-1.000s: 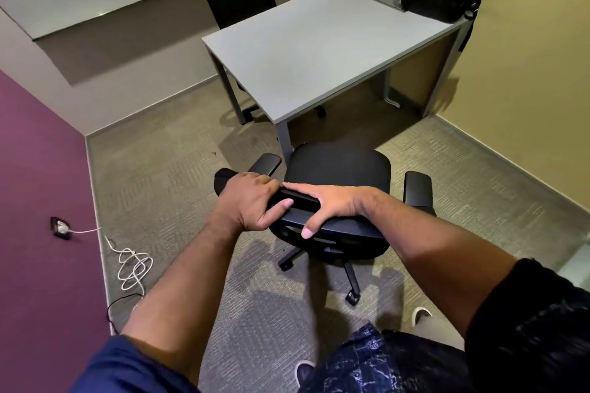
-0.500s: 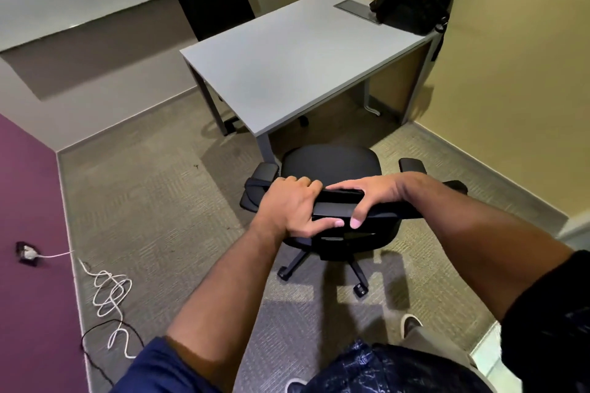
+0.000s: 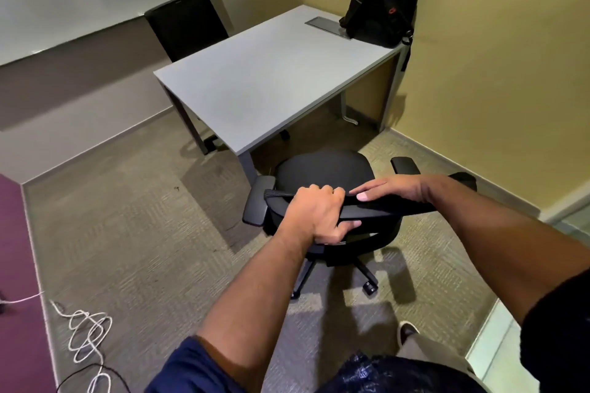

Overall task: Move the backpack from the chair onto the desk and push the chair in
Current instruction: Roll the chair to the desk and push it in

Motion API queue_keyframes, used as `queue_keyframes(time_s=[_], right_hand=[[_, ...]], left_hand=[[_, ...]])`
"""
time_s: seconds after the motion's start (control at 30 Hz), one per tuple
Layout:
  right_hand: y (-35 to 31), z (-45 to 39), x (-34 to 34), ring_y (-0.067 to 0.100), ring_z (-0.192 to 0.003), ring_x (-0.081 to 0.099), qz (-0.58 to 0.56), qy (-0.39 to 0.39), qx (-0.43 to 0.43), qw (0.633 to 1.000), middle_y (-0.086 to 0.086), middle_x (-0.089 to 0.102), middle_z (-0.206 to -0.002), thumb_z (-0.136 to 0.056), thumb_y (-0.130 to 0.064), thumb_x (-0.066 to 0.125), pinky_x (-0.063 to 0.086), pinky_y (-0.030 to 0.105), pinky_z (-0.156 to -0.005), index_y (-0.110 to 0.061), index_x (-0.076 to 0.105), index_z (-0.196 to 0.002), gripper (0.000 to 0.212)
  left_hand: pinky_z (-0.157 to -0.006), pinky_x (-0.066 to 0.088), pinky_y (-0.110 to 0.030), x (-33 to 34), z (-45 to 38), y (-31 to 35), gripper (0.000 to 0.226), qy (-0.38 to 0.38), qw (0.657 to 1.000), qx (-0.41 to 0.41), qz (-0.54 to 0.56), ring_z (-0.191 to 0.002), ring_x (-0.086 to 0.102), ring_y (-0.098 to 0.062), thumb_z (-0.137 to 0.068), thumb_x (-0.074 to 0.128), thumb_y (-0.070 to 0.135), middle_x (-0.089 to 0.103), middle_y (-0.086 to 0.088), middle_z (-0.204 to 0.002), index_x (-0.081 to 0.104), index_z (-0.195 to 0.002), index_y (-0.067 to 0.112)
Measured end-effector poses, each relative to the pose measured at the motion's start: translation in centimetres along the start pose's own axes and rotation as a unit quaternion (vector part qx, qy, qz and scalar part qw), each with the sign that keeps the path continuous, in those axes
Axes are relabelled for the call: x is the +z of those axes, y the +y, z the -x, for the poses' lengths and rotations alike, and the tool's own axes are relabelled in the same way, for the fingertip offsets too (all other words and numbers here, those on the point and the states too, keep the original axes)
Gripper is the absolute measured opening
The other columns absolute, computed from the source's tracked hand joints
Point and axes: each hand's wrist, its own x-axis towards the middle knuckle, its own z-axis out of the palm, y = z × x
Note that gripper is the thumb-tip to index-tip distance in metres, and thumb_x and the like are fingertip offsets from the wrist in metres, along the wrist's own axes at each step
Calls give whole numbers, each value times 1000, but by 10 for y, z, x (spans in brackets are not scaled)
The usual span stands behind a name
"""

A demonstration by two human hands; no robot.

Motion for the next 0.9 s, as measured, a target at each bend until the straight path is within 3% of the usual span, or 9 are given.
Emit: queue_keyframes(time_s=[0.07,0.17,0.23,0.37,0.47,0.57,0.7,0.9], right_hand=[[-2,8,-4,15,-127,60,85,46,-13,995,-8,65,-139,-61,-76,76,38,45,-118,-42,66,-133,80],[-3,21,-12,10,-127,56,289,162,-29,943,-17,62,-139,-63,-98,43,39,37,-111,-51,63,-132,86],[4,25,-16,15,-121,61,355,232,-50,904,-14,67,-134,-70,-97,31,45,38,-102,-49,63,-132,84],[24,24,-20,24,-113,66,427,350,-93,829,-6,73,-126,-93,-80,26,48,35,-87,-43,67,-129,66],[33,19,-27,24,-103,69,434,422,-115,787,-6,77,-114,-93,-77,19,44,33,-76,-40,72,-121,70],[36,11,-46,24,-100,69,427,444,-121,778,-6,77,-110,-89,-78,18,42,33,-74,-39,73,-117,72],[36,-2,-79,24,-101,69,424,437,-120,784,-8,77,-111,-88,-81,20,49,36,-83,-40,73,-118,73],[49,-18,-156,19,-102,69,434,437,-133,776,-13,77,-111,-89,-81,23,46,35,-84,-41,74,-117,71]], left_hand=[[-73,46,-43,-2,-8,4,69,0,1000,-7,6,-97,64,-37,-89,40,77,66,-12,-111,55,-116,15],[-74,46,-43,-2,-23,10,70,0,1000,-18,20,-100,63,-37,-88,40,79,66,-13,-112,54,-114,15],[-75,45,-43,-1,-34,13,73,4,999,-21,24,-101,62,-37,-87,39,80,65,-13,-113,53,-115,14],[-78,45,-45,1,-56,20,76,11,999,-30,30,-102,61,-38,-87,37,82,64,-14,-116,53,-117,14],[-82,45,-47,3,-74,23,81,17,998,-40,35,-103,61,-38,-83,36,85,64,-13,-117,53,-118,14],[-83,45,-47,3,-96,20,86,21,998,-48,38,-104,62,-37,-78,35,90,65,-12,-116,54,-118,16],[-79,44,-44,5,-129,12,92,11,998,-54,32,-104,63,-36,-73,32,95,67,-10,-117,54,-119,18],[-67,31,-40,9,-202,23,88,17,998,-60,33,-94,65,-31,-71,28,96,70,-5,-102,53,-108,20]])
